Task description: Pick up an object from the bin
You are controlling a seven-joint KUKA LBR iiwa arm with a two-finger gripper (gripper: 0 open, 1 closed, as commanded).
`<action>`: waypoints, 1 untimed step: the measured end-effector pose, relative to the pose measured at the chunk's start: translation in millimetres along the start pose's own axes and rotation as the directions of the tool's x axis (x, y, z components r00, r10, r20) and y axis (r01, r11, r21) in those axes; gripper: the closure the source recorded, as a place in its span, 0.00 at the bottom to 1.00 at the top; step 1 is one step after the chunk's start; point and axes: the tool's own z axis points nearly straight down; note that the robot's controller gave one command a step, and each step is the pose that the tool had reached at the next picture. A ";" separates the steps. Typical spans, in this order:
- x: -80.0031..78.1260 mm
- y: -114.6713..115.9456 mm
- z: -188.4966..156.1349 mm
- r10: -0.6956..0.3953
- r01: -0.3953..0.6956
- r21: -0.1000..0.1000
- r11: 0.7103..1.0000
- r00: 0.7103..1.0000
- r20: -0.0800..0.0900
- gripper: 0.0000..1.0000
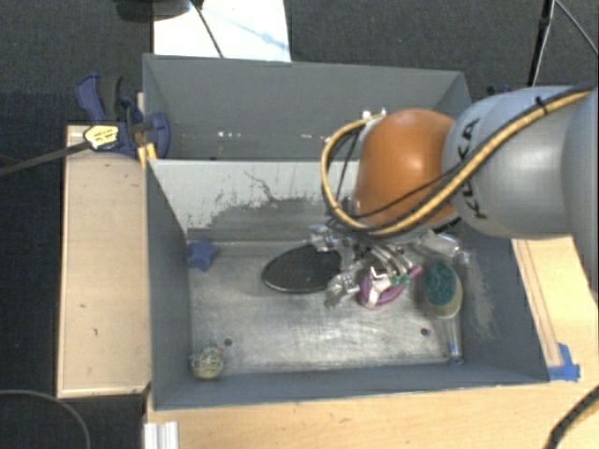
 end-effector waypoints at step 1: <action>-2.1 -0.2 -67.1 0.004 -0.004 0.000 1.000 1.000 0.001 1.00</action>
Offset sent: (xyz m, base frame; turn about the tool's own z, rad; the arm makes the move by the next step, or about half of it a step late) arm 0.0003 0.0001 0.0628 0.0000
